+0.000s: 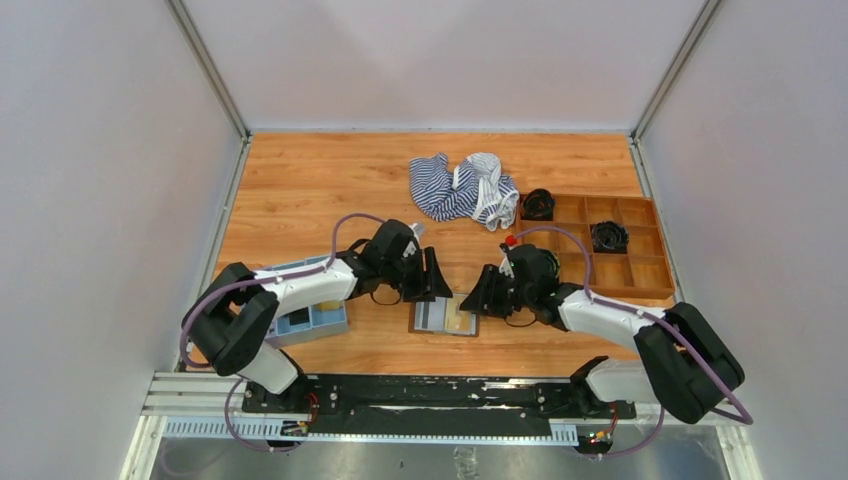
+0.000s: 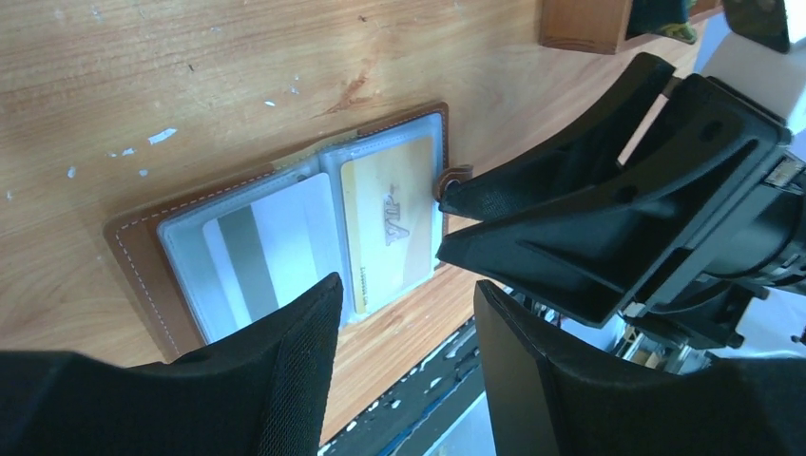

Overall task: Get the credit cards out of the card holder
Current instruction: Remove the credit card from the card holder.

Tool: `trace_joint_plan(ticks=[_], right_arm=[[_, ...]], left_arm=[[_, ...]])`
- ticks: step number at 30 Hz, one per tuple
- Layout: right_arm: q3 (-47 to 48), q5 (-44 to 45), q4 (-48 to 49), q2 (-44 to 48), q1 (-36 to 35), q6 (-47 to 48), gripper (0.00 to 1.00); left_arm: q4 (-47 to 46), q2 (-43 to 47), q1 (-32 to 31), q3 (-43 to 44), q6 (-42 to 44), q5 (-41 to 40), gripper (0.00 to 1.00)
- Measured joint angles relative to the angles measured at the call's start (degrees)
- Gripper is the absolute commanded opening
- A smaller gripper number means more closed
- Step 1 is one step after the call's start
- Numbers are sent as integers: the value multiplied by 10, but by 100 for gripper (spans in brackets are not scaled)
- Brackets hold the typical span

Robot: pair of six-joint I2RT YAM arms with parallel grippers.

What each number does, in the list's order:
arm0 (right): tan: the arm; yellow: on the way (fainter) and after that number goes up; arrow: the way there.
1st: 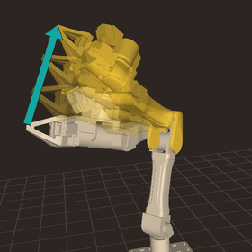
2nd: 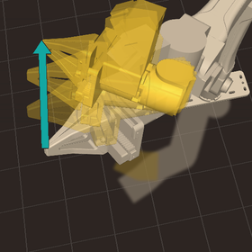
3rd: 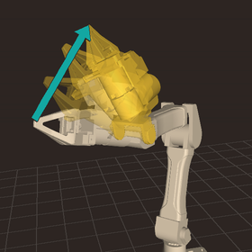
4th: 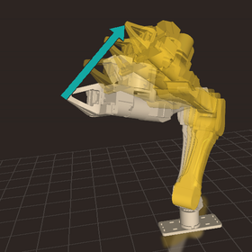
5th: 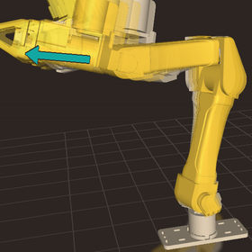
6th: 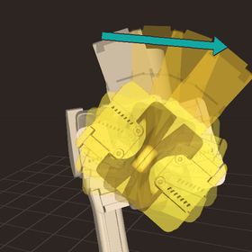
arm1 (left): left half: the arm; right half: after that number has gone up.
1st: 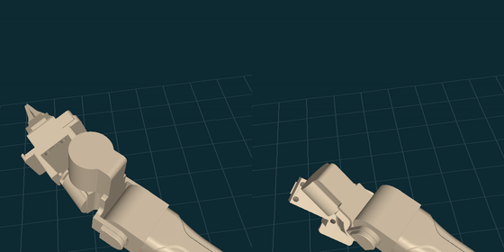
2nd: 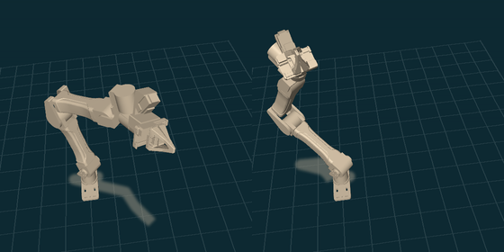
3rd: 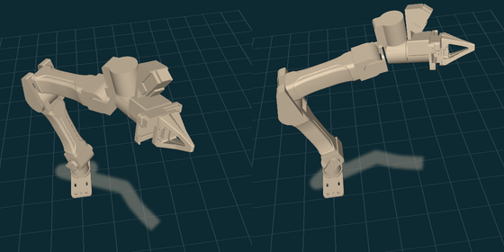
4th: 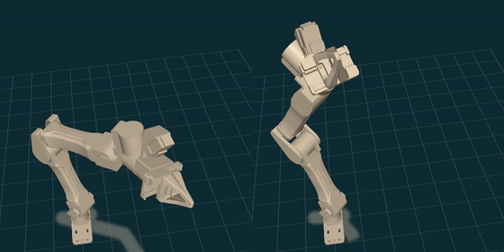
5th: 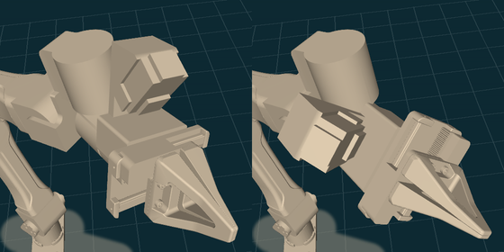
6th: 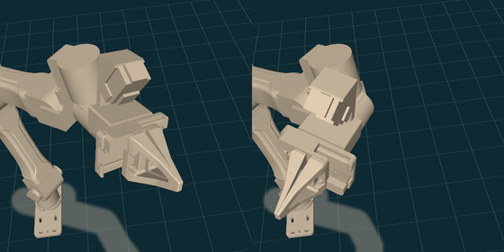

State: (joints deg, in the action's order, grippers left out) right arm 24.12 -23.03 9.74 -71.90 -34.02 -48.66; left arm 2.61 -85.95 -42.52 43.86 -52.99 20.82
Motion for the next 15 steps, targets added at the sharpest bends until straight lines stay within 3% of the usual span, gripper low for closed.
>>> trace_joint_plan(ticks=[15], right_arm=[[-5, -5, 19, 30, 0, -10, 41]], left_arm=[[-19, -49, 0, 0, 0, 24, 52]])
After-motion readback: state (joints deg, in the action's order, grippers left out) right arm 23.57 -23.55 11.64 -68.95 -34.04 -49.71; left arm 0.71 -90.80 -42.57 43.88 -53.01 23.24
